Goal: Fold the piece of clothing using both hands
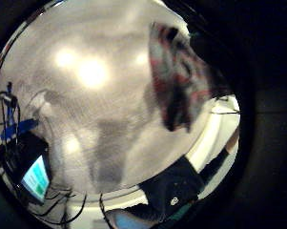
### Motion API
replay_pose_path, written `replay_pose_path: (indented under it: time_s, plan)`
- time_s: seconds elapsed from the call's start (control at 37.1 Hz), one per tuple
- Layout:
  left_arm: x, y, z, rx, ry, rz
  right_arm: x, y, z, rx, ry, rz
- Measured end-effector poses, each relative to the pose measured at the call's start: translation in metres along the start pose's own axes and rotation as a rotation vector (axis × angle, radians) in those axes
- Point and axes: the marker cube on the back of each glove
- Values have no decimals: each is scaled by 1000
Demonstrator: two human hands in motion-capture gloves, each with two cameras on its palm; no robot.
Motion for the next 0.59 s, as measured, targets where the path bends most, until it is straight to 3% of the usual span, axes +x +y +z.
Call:
replay_pose_path:
  time_s: [0.08,0.24,0.32,0.4,0.59]
  plan:
    - [-6,8,-31,160,76,-35,-97,21,8,-11,49,-169]
    - [-50,27,-70,393,81,-93,-246,61,95,-186,128,-416]
    - [-42,58,-88,445,102,-132,-279,104,114,-371,112,-497]
    - [-41,81,-100,461,112,-153,-305,125,127,-490,-33,-565]
    - [-40,108,-113,476,115,-170,-313,120,104,-503,-388,-588]
